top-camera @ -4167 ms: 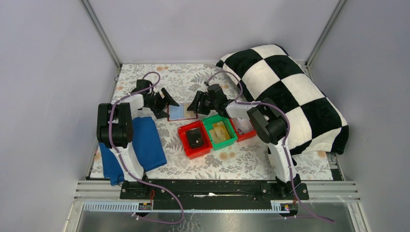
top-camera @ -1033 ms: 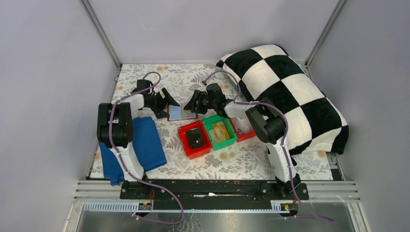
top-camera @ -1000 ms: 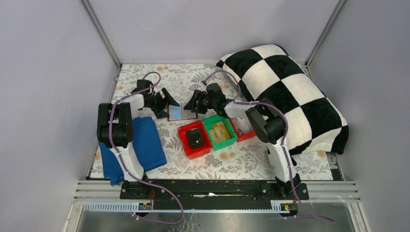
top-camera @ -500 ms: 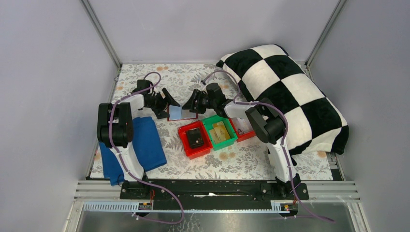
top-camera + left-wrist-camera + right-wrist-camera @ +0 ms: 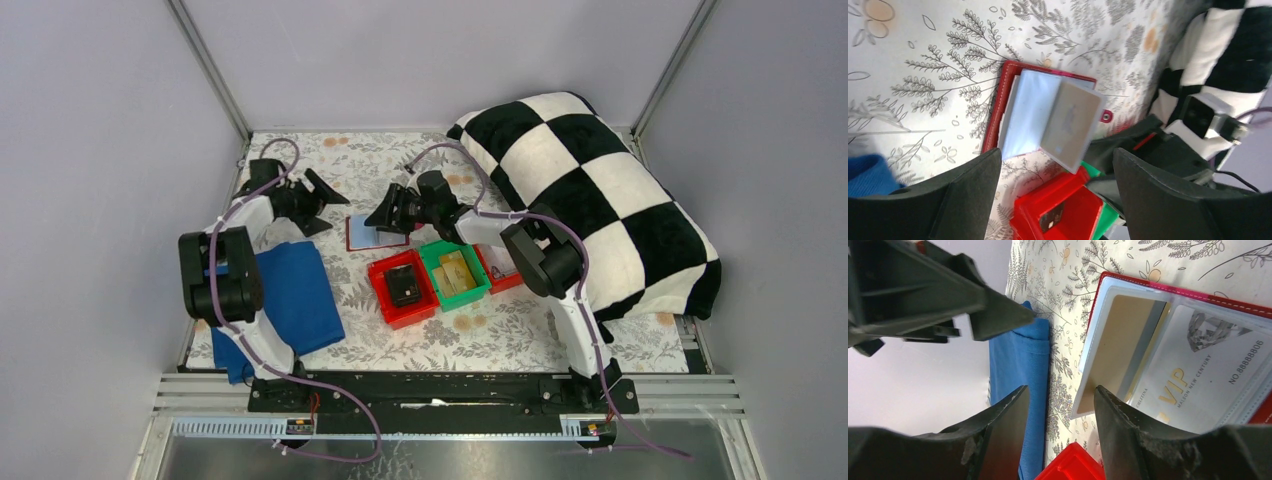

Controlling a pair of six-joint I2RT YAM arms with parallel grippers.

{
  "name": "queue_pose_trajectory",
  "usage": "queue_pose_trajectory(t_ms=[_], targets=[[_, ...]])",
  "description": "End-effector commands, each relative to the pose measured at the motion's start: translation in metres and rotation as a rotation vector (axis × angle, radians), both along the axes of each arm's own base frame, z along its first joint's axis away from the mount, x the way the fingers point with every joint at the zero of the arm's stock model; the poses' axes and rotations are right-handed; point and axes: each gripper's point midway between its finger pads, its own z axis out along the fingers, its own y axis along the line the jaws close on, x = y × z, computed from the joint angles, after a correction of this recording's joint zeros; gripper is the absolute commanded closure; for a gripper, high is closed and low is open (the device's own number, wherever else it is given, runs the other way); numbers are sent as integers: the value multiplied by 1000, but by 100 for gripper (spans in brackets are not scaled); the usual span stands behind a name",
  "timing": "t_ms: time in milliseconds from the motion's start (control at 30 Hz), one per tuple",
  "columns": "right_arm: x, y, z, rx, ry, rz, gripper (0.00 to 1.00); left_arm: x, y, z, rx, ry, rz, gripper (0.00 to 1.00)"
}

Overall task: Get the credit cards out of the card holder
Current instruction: Remove the credit card from the card holder.

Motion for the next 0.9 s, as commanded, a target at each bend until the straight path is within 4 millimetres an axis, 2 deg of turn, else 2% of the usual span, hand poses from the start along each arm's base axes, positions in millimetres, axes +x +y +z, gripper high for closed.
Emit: queue_pose_trajectory(t_ms=[0,233,400,433,533,633,867], targets=[[-3,16,8,33,-25,30,42,9,19,51,-10,-174,84,14],[2,25,-5,-9,-4,14,42,13,18,70,-24,-234,92,15],[3,29,-10,-39,17,39,43,12,12,69,-43,-229,59,15],[3,28,-5,-41,3,39,43,12,10,69,-42,-230,50,15],[6,19,7,-40,-31,18,42,10,-3,64,-37,-226,12,16],[15,3,8,-58,-25,-31,43,11,-16,53,-37,-200,-19,19],[17,-10,-12,-121,13,-51,52,14,-34,21,-55,-129,-51,30]])
